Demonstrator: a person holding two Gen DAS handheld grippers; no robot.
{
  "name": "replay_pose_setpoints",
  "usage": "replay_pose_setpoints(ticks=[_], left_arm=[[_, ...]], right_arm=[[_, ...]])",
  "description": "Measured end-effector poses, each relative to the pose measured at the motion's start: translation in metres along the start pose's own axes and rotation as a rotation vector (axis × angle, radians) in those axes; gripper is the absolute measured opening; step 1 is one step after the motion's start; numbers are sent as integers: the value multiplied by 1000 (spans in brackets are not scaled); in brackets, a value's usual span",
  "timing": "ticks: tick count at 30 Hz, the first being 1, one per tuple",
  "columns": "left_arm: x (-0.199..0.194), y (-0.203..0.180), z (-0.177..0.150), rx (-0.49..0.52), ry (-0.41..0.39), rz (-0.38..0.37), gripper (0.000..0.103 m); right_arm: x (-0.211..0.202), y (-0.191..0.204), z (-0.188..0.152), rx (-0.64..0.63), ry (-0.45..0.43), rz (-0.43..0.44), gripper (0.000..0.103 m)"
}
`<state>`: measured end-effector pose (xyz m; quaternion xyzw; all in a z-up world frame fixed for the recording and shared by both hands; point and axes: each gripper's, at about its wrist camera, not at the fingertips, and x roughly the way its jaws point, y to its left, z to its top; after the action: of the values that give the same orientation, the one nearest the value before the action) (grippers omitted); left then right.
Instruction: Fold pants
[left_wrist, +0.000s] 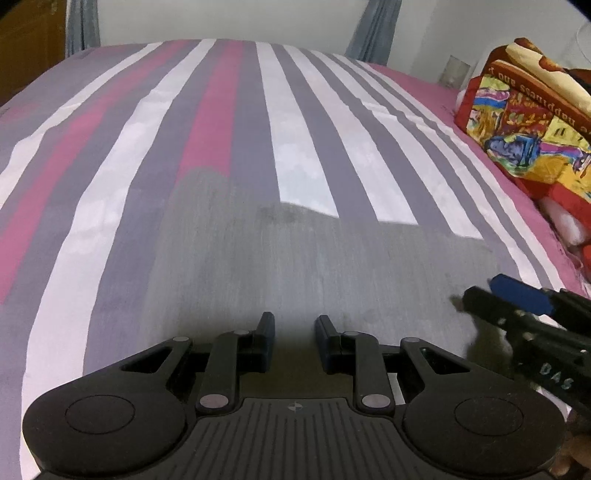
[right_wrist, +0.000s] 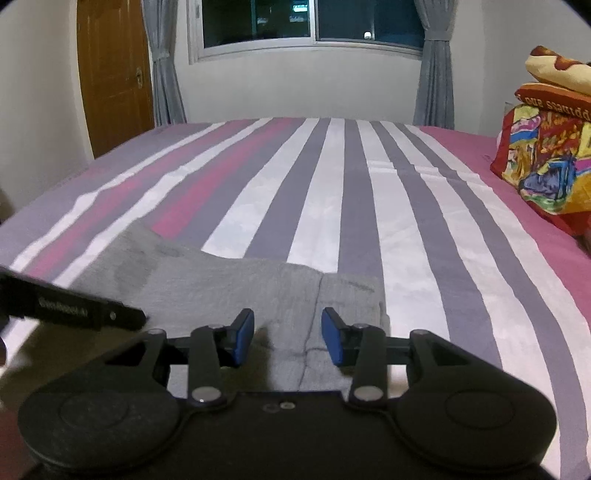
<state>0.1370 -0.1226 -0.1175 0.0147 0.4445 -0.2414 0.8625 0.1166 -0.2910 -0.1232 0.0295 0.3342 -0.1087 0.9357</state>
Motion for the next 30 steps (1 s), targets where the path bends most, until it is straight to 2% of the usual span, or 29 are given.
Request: replay_pose_setpoints(ticks=[13,21,30], left_arm=[[-27,-6,-40,9,-2,-4,26],[-43,-4,-58,-4,-25,-23,26],[-70,4,-64,-11,-66,31,28]], right_arm=[[-32,4,-39,-1,26,-6,42],[-44,6,-47,3,14,-5,44],[-53,-1,-45,38,11,18,54]])
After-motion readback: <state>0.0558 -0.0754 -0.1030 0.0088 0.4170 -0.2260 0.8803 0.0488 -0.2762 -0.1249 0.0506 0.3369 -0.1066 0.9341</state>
